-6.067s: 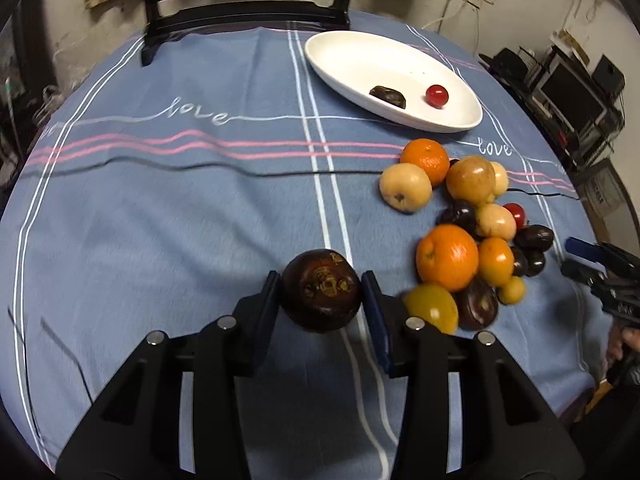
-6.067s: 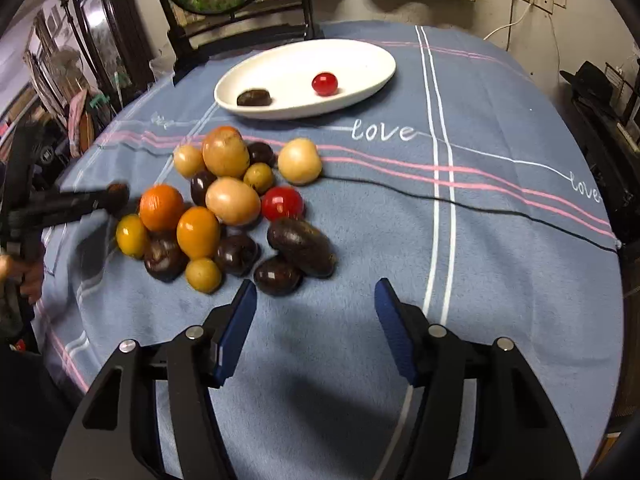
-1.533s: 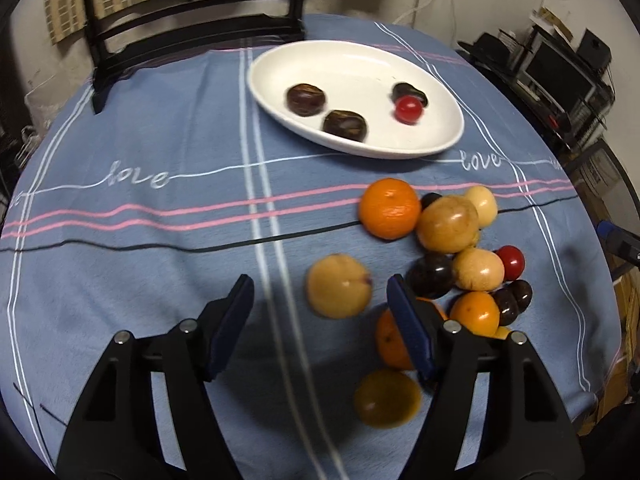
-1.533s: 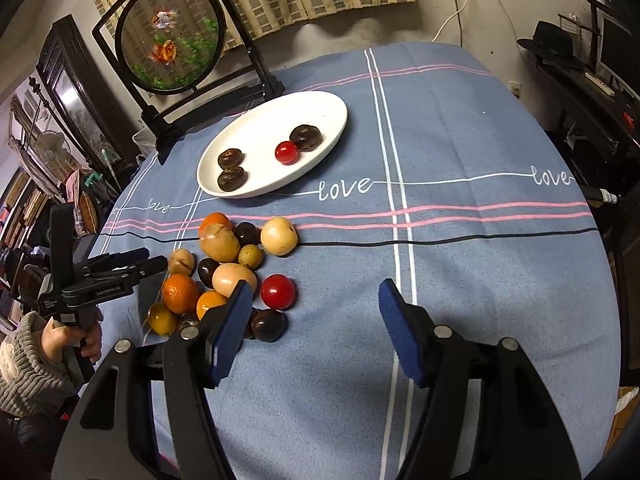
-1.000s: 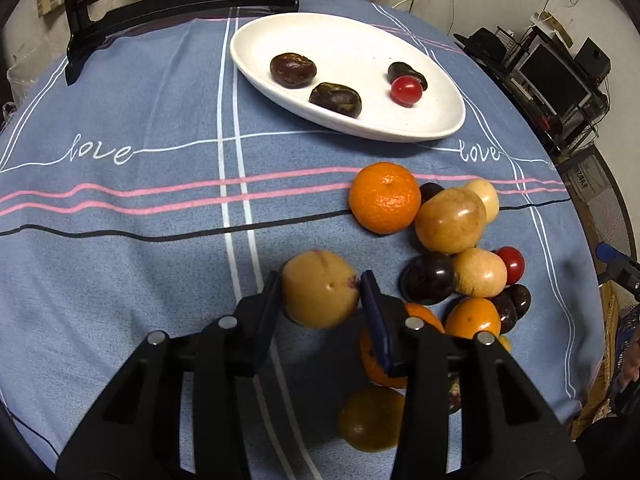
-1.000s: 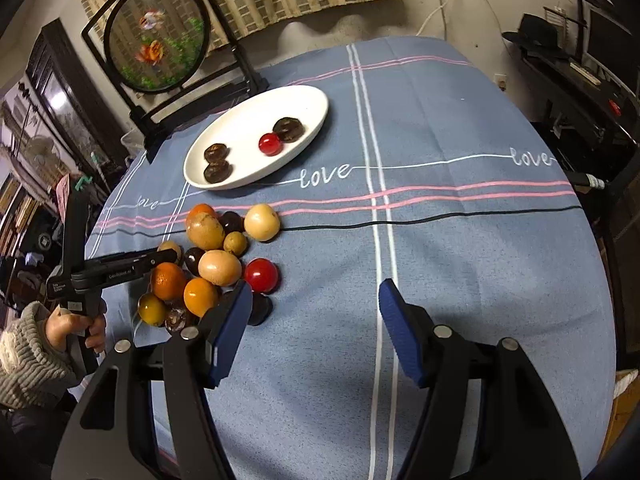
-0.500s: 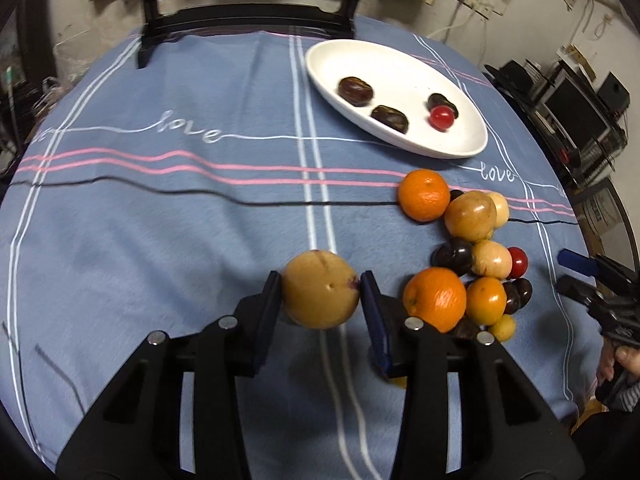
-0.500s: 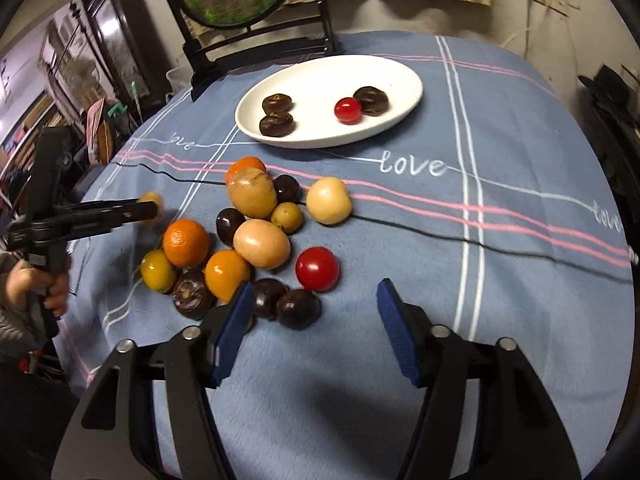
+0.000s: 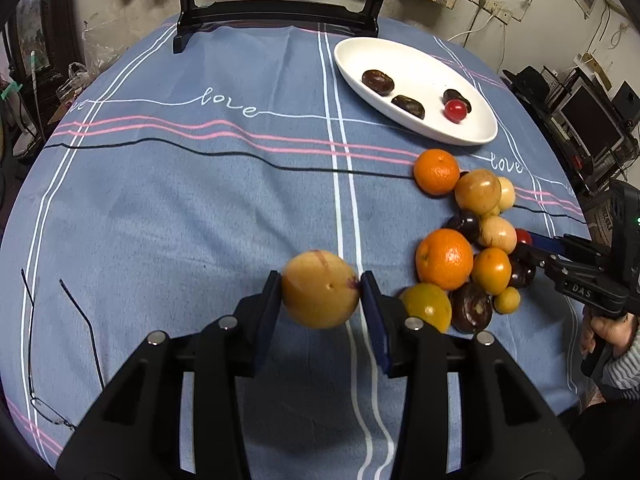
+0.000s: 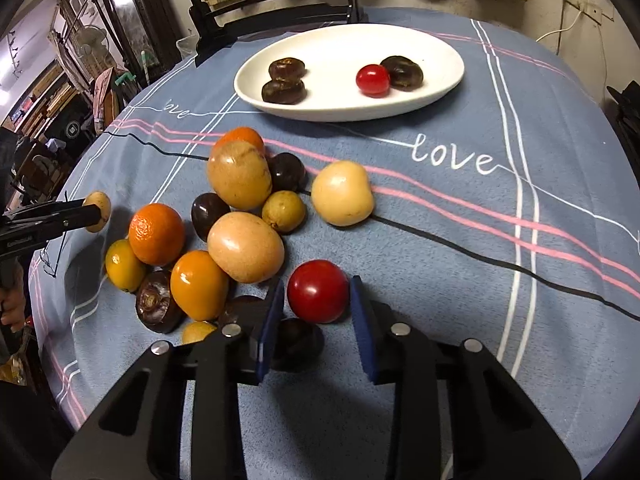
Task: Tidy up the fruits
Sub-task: 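Place the tan fruit and red tomato on the white plate, opening both tools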
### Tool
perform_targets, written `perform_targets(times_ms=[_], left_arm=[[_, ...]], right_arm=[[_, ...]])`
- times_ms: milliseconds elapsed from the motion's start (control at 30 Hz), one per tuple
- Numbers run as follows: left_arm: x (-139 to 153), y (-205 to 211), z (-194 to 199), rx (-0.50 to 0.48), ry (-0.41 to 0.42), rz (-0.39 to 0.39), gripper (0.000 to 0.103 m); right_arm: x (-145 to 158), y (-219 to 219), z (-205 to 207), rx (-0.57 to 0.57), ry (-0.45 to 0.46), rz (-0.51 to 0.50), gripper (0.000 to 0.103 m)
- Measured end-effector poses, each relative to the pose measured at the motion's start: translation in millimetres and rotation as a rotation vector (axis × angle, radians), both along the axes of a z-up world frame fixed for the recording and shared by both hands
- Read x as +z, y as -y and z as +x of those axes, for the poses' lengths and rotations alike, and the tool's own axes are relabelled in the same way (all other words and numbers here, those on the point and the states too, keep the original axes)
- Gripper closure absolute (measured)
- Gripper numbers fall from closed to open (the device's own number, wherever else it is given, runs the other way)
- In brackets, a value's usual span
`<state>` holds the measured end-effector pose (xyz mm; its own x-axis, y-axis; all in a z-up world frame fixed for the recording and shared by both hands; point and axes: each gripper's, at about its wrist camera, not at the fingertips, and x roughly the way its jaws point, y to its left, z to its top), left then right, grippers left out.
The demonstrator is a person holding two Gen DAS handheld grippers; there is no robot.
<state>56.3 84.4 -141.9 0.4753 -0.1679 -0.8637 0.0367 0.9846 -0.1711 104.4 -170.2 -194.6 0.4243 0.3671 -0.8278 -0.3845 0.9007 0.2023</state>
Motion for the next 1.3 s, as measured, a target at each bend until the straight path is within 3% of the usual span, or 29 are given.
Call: perform_targets(times_ms=[333,600,900,1100,1300], left_arm=[[2,18,15,-0.061,0.011,-0.004,0.062],[26,41,84,-0.138,0.077,0.003,0.062],[48,87,194,-0.218,0.148,-0.002,0.062],[26,102,252,-0.22,0.131,0.017,0.062],[-1,105,282,-0.217,0.091,0.023,0.062]], right_arm=[[7,24,-6,-0.079,0.001,0.055,0.072],[48,53,11,-0.151,0.083,0.073,0.072],[77,42,112,-0.127,0.157,0.096,0.072],[70,21,180,-0.09,0.167,0.098,0.072],[43,0,226,-0.051,0.127,0.074,0.072]])
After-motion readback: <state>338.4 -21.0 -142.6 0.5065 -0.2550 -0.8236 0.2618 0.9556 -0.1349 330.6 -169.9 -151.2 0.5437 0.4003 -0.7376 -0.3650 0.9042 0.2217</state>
